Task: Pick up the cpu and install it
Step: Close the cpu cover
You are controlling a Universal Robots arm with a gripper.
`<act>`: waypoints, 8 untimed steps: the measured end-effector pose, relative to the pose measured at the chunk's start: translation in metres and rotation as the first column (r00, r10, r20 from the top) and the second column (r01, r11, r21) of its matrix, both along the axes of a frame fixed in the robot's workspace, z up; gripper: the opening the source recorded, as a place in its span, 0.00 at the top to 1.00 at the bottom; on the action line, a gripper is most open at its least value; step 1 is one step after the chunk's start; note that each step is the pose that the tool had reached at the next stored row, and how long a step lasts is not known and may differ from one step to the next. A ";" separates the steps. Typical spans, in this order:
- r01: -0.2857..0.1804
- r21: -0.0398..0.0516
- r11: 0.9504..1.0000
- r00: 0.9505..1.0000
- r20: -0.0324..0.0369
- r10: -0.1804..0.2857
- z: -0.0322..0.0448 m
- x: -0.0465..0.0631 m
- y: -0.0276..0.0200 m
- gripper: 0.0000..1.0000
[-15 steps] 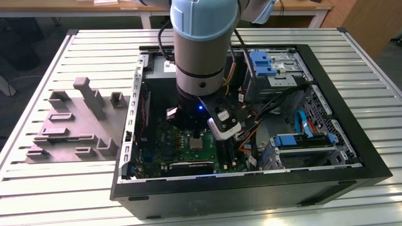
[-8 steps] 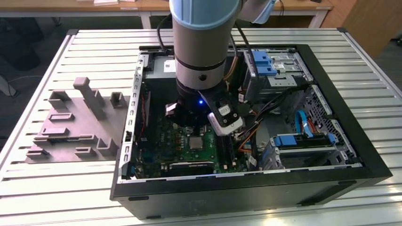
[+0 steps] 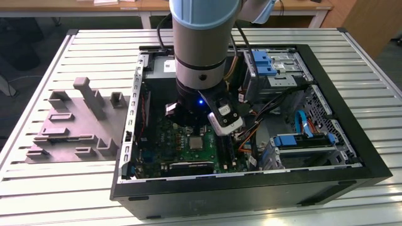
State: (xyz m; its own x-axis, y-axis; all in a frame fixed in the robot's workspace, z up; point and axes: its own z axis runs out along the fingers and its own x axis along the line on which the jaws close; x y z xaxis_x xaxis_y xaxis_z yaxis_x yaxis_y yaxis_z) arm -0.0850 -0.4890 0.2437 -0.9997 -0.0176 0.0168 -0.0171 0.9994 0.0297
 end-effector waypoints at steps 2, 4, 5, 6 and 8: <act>0.000 0.000 1.000 1.000 0.000 0.000 0.0001 0.000 0.0000 0.89; 0.000 0.000 1.000 1.000 0.000 0.000 0.0001 0.000 0.0000 0.89; 0.000 0.000 1.000 1.000 0.000 0.000 0.0002 0.000 0.0000 0.89; 0.000 -0.002 1.000 1.000 0.000 0.000 0.0002 0.000 0.0001 0.89; 0.000 -0.005 1.000 1.000 0.000 0.000 0.0003 0.000 0.0000 0.89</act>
State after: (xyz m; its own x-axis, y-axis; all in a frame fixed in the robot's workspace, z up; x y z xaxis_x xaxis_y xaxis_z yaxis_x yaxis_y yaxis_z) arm -0.0850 -0.4890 0.2439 -0.9997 -0.0176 0.0171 -0.0171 0.9995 0.0251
